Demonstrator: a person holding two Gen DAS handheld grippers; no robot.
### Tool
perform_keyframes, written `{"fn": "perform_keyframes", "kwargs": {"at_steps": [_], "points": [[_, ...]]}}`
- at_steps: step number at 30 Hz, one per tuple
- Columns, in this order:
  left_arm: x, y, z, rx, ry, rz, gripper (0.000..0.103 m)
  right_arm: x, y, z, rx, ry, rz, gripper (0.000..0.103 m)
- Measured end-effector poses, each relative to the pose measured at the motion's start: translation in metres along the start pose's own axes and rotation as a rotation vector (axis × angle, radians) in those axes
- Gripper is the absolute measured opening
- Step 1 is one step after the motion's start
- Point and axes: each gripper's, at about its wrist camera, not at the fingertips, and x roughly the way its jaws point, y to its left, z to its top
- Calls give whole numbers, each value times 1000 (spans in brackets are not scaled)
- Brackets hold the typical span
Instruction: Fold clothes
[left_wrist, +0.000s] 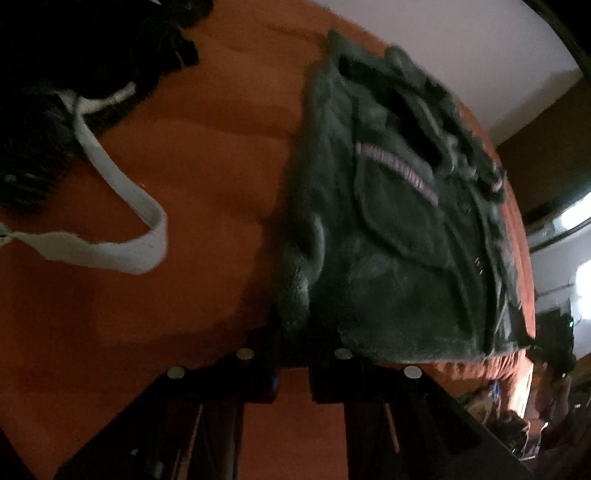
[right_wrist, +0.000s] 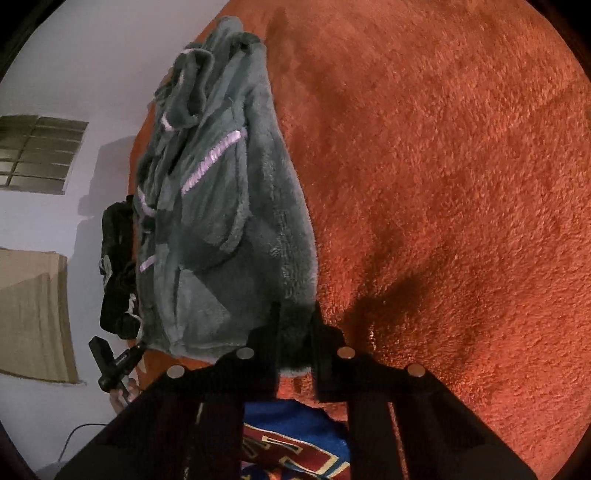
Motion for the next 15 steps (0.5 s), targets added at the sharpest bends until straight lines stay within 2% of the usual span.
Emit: {"fn": "perform_keyframes", "kwargs": {"at_steps": [1,3,4,5,6,8,10,11,12,13,14,15], "points": [[-4,4,-1,-21,2,-20,14,-1,0,-1,1,-4,3,11],[3,14,0,-90,57,-77,18,-2,-3,-1,21,-3,-1,14],[9,20,0,-123,98,-103,21,0,-5,-1,33,5,-4,20],[13,24,-1,-139,113,-112,22,3,-8,-1,46,23,-3,31],[16,27,-1,-151,119,-122,22,6,-12,-1,59,36,6,34],[18,29,-1,-181,122,-152,25,10,-16,-1,76,55,22,36],[24,34,-2,-256,147,-232,37,11,-14,-3,61,48,29,36],[27,35,-2,-293,158,-266,37,12,-14,-3,59,44,33,36],[30,36,-3,-319,164,-278,36,12,-13,-4,58,42,43,33],[32,35,-3,-328,162,-273,23,12,-12,-4,57,40,60,15],[31,30,-2,-314,150,-248,10,12,-10,-4,57,37,75,11],[29,26,-1,-296,140,-232,10,10,-7,-4,55,30,80,11]]}}
